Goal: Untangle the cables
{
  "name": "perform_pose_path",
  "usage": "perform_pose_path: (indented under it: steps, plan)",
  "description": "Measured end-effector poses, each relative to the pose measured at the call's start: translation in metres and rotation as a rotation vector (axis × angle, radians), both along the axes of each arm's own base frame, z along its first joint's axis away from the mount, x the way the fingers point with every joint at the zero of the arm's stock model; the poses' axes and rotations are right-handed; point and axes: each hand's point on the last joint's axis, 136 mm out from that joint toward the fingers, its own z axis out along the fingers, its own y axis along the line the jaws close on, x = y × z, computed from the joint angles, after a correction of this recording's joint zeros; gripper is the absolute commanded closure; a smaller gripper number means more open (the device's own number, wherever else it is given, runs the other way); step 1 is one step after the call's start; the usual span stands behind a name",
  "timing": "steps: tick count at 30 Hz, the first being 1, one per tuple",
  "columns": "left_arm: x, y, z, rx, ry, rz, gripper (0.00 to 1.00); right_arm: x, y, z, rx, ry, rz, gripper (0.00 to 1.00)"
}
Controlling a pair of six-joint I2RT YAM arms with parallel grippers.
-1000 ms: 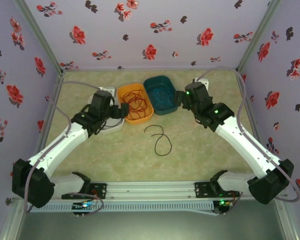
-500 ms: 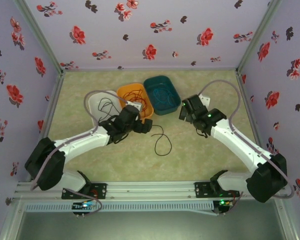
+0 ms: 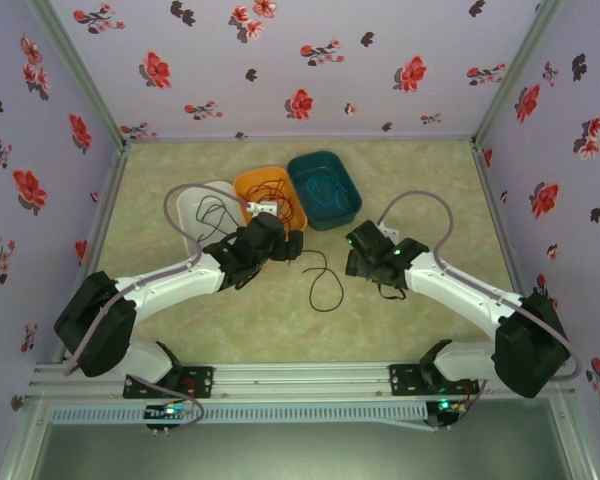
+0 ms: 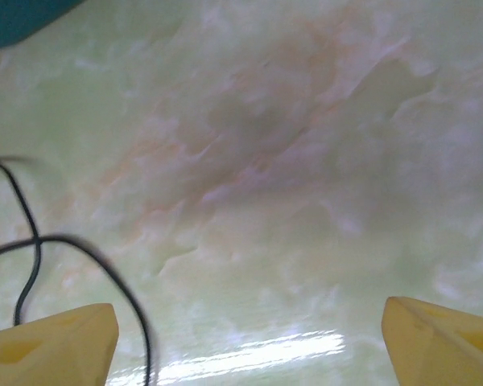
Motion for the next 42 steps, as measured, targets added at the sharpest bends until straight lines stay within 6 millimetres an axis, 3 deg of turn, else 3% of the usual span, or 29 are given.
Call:
perform_pose_path:
  steps: [6, 13, 22, 28, 32, 42]
  plan:
    - [0.002, 0.003, 0.003, 0.000, -0.011, 0.021, 0.00, -0.021, 0.037, -0.032, 0.073, 0.092, 0.039, 0.26]
    - [0.001, 0.007, 0.003, 0.002, -0.016, 0.031, 0.00, -0.034, 0.054, -0.060, 0.101, 0.186, 0.038, 0.27]
    - [0.000, 0.010, 0.000, 0.012, -0.016, 0.038, 0.00, -0.042, 0.054, -0.075, 0.059, 0.250, 0.042, 0.40]
    - [-0.002, 0.011, -0.006, 0.052, 0.006, 0.026, 0.04, -0.043, 0.046, -0.077, -0.014, 0.272, 0.045, 0.62]
    - [-0.004, 0.006, -0.020, 0.095, 0.053, -0.013, 0.12, -0.041, 0.044, -0.076, -0.047, 0.276, 0.061, 0.74]
    - [-0.031, -0.018, -0.081, 0.145, 0.273, -0.158, 0.37, -0.040, 0.041, -0.077, -0.061, 0.281, 0.066, 0.76]
